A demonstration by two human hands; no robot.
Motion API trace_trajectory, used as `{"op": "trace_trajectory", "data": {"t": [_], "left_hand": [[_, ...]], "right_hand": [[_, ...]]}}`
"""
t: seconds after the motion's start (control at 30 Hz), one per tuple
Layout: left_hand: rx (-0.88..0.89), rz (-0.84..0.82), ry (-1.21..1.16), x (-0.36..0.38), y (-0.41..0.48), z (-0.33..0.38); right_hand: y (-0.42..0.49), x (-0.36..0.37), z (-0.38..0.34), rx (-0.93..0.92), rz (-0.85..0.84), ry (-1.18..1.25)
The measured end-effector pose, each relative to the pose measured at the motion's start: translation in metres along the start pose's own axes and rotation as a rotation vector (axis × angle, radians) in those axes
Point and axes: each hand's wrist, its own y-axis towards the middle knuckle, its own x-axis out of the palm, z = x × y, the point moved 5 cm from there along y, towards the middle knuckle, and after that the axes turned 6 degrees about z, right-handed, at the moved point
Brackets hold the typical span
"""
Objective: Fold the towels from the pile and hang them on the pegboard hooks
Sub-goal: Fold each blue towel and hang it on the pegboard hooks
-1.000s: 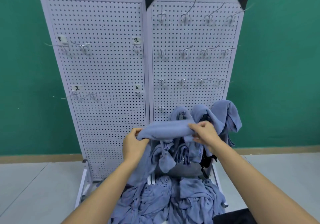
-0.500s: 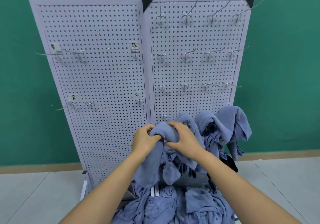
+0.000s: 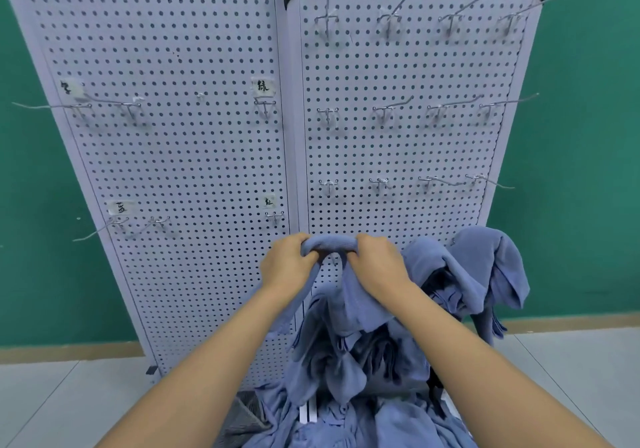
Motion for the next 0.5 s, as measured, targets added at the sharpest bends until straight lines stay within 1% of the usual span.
{"op": "trace_trajectory", "data": {"t": [0.1,0.23,0.33,0.43,0.5], "left_hand": [[-0.010,-0.022,0.016,0.016,0.012,-0.004],[-0.007,0.027,-0.004,0.035,0.022,-0.010],[0.002,0.060,0.005,0.050,0.017,-0.022],[-0.006,0.014,-0.083,0.068,-0.001,-0.037],[-0.013,-0.028,-0.119,0.076,-0.011,-0.044]], "right_hand": [[0.012,0.016,0.004,0.076,-0.032,-0.029],[0.017,0.033,0.012,0.118,-0.006,-0.049],[0.008,0.055,0.018,0.131,-0.051,-0.043],[-0.004,0.082,0.022,0.107,-0.077,-0.063],[-0.009,0.093,0.024,0.102,-0.064,-0.007]]}}
